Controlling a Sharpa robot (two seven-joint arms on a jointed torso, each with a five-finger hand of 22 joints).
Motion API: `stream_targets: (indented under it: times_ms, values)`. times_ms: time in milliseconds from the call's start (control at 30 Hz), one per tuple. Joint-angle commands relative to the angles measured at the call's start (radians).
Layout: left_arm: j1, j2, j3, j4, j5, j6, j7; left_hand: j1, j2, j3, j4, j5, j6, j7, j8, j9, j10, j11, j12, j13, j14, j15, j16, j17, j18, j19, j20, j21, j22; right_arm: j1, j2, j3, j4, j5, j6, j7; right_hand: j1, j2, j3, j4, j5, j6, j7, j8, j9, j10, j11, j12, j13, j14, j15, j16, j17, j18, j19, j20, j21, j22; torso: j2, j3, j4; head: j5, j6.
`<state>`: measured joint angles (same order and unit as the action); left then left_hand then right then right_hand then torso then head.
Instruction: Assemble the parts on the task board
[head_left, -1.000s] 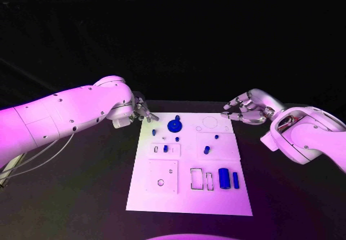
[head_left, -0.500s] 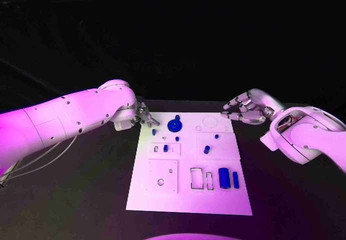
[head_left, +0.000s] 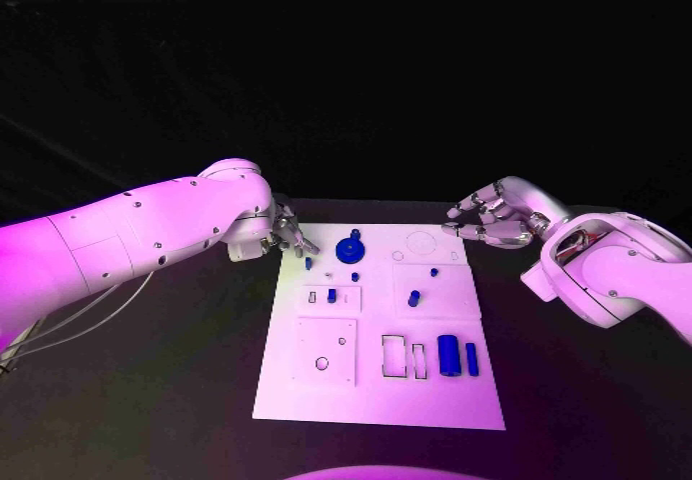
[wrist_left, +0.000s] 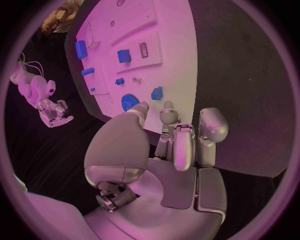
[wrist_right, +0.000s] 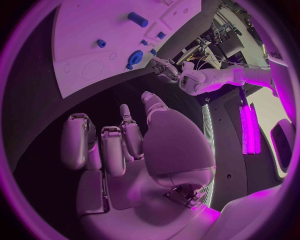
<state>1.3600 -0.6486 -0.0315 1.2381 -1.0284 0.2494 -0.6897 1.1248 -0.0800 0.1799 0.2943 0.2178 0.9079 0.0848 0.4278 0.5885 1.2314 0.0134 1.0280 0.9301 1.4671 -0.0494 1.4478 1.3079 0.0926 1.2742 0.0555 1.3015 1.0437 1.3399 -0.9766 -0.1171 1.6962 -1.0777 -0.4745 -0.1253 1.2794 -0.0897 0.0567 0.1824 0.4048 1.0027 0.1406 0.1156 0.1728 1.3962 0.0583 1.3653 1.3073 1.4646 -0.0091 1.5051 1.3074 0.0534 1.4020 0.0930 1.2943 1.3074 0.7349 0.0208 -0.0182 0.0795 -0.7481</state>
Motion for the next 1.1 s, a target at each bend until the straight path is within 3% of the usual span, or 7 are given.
stream_targets:
  times_ms: [33,1100]
  values:
    - [0.000,0.002,0.000,0.003,-0.005,0.038,0.001,0.005,0.009,-0.007,-0.002,0.005,0.013,-0.003,0.009,-0.004,0.007,-0.005,0.008,0.004,0.059,-0.003,0.006,0.115,0.014,0.008,0.000,0.009,0.007,0.000,0.000,0.000,0.002,-0.002,0.006,0.005,-0.005,0.009,0.001,0.005,0.004,0.003,-0.002,0.004,0.001,-0.005,-0.002,-0.004,0.060,0.074,-0.006,-0.002,0.133,0.018,-0.004,0.000,-0.004,0.039,-0.001,0.0002,-0.0002,0.000,-0.002]
    - [-0.001,0.007,-0.005,0.007,0.000,0.048,0.003,0.042,0.028,0.002,-0.005,0.006,0.050,-0.019,0.027,-0.025,0.024,-0.019,0.024,0.009,0.064,-0.015,0.013,0.123,0.010,0.020,-0.007,0.021,0.027,0.000,0.003,0.000,0.001,-0.002,0.007,0.005,-0.003,0.011,0.001,0.006,0.004,0.002,-0.002,0.005,0.001,-0.004,-0.002,-0.004,0.060,0.074,-0.006,-0.003,0.132,0.018,-0.004,0.000,-0.004,0.039,0.000,-0.0001,0.0005,-0.003,-0.006]
